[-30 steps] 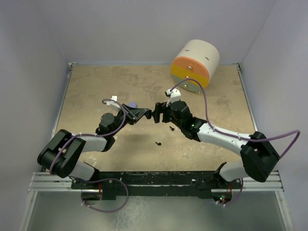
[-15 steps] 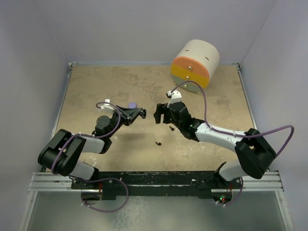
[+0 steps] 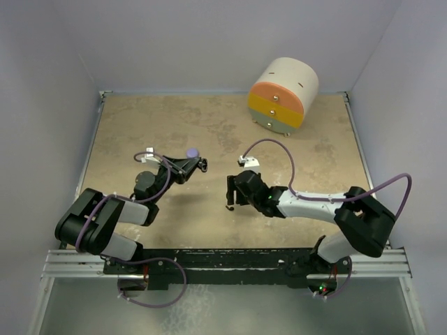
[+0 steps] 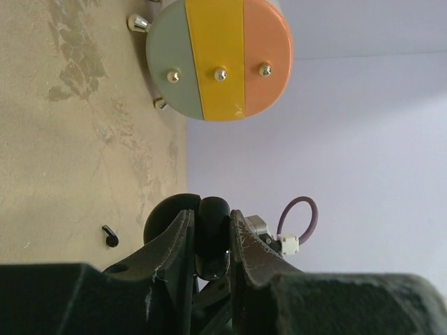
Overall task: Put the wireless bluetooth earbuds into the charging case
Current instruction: Pick up the earbud from the center of the board.
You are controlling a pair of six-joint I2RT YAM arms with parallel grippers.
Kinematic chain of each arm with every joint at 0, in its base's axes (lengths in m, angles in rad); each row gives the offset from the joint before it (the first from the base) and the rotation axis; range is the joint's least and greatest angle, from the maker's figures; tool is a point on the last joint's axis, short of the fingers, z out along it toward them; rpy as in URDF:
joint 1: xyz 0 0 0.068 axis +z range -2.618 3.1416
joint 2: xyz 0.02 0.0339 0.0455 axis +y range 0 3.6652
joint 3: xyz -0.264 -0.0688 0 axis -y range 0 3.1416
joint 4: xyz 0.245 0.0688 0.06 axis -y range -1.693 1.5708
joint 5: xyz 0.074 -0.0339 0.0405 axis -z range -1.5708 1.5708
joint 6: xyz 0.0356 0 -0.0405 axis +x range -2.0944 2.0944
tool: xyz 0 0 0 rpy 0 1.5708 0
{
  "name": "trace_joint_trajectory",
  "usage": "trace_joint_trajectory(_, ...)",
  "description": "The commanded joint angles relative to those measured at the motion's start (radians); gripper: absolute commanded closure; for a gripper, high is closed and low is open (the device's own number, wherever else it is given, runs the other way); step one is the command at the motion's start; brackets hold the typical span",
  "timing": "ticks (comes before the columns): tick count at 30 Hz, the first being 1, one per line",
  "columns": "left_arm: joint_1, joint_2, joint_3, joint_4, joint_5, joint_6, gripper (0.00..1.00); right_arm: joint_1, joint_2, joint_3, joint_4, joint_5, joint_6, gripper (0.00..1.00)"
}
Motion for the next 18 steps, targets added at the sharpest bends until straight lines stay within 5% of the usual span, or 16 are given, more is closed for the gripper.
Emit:
trace_joint_trajectory(1,0.004,-0.022,-0.018,0.072,0.008,-0.011,1.0,-0.007,-0.029,0.0,-0.091,0.109,0.139,0.27)
trace_joint_trajectory(18,0.005,-0.022,-0.026,0.09,0.021,-0.013,1.0,-0.116,0.07,0.087,-0.172,0.18,0.081,0.33)
